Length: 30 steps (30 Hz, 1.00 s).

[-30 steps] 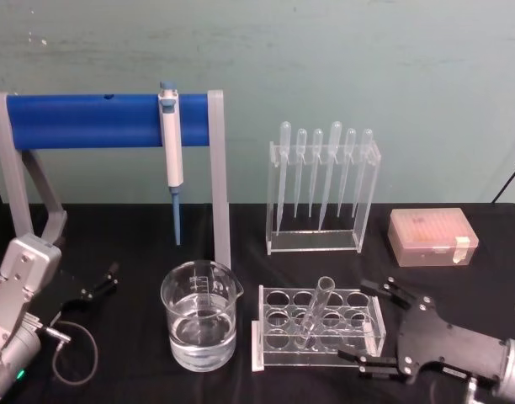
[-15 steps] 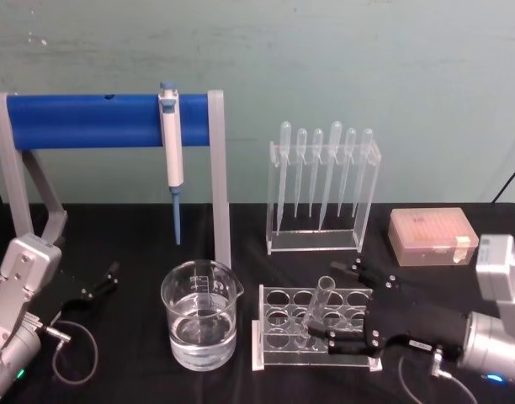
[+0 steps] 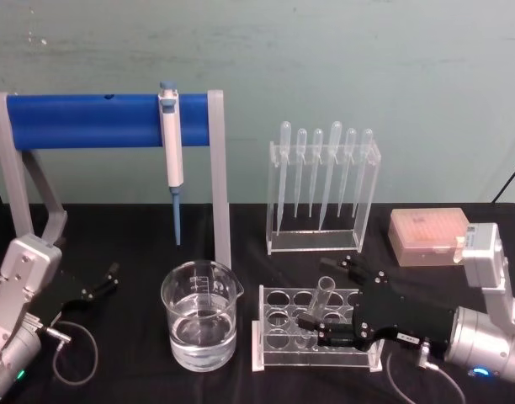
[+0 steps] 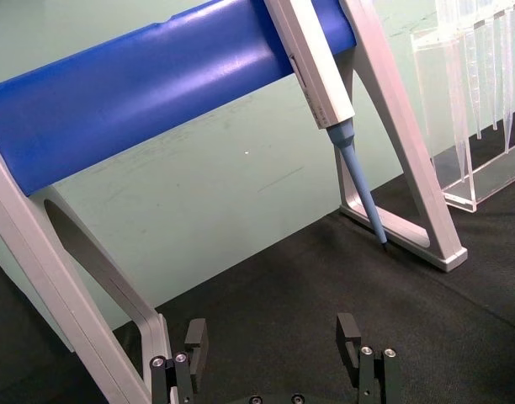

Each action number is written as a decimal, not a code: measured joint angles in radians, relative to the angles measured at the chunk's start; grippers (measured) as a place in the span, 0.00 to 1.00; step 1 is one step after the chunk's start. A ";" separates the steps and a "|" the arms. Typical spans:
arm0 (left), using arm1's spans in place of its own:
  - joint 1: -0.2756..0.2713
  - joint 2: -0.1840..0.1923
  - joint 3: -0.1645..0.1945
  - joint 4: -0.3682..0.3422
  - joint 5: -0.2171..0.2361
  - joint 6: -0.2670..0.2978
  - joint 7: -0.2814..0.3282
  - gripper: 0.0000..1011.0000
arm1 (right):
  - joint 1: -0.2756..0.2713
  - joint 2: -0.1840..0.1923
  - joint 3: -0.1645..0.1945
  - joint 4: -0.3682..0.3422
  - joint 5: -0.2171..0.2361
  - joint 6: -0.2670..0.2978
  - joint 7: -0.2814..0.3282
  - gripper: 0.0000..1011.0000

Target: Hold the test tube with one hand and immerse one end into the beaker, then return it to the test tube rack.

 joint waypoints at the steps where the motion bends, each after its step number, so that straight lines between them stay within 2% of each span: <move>1: 0.000 0.000 0.000 0.000 0.000 0.000 0.000 0.99 | 0.002 -0.001 -0.001 0.002 0.000 0.000 -0.001 0.99; 4: 0.000 0.000 0.000 0.000 0.000 0.000 0.000 0.99 | 0.007 -0.005 -0.006 0.007 -0.004 -0.002 -0.005 0.99; 8: 0.000 0.000 0.000 0.000 0.000 0.000 0.000 0.99 | 0.012 -0.008 -0.015 0.008 -0.041 -0.025 -0.027 0.99; 18: 0.000 0.000 0.000 0.000 0.000 0.000 0.000 0.99 | 0.012 -0.008 -0.013 0.008 -0.038 -0.024 -0.026 0.98; 22: 0.000 0.000 0.000 0.000 0.000 0.000 0.000 0.99 | 0.012 -0.008 -0.013 0.008 -0.036 -0.023 -0.026 0.91; 30: 0.000 0.000 0.000 0.000 0.000 0.000 0.000 0.99 | 0.011 -0.007 -0.012 0.007 -0.033 -0.021 -0.023 0.69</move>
